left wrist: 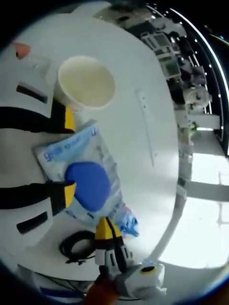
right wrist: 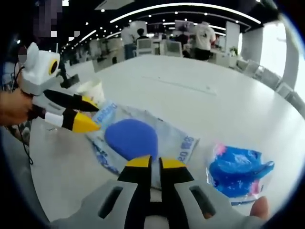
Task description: Arrange the tabletop items into an orderly group along one side of the table until the central work area is clear of visible clutter.
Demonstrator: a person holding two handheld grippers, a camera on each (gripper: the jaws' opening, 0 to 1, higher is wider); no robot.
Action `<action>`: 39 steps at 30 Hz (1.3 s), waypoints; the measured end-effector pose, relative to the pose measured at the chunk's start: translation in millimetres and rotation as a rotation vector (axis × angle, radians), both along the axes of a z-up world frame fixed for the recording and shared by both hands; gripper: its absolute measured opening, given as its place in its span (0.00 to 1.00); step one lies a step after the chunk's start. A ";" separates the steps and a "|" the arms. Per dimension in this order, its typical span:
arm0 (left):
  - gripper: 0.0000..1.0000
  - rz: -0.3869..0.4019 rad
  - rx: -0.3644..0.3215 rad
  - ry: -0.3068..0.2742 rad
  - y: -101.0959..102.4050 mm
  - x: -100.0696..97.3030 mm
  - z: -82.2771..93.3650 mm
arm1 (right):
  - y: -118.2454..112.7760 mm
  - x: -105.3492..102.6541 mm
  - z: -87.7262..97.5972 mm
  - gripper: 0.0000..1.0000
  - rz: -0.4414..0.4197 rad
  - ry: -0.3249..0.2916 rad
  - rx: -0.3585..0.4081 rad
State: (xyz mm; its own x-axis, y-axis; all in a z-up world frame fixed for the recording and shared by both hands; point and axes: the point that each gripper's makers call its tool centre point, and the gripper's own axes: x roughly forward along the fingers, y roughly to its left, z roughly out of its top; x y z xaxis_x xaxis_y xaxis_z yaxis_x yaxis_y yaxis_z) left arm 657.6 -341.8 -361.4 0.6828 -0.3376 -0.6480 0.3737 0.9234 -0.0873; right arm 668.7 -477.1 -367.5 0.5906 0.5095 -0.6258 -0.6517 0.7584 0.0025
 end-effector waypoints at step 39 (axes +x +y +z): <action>0.80 -0.171 -0.179 -0.115 -39.7 -40.8 42.4 | -2.7 -26.2 38.9 0.73 -0.015 -0.106 0.080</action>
State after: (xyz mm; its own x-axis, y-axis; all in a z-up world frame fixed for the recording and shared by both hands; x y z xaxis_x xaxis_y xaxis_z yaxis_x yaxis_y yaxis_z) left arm 616.8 -381.5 -319.0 0.6714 -0.5566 -0.4893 0.5398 0.8197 -0.1918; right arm 642.5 -479.8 -328.6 0.6593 0.5456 -0.5173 -0.6401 0.7683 -0.0053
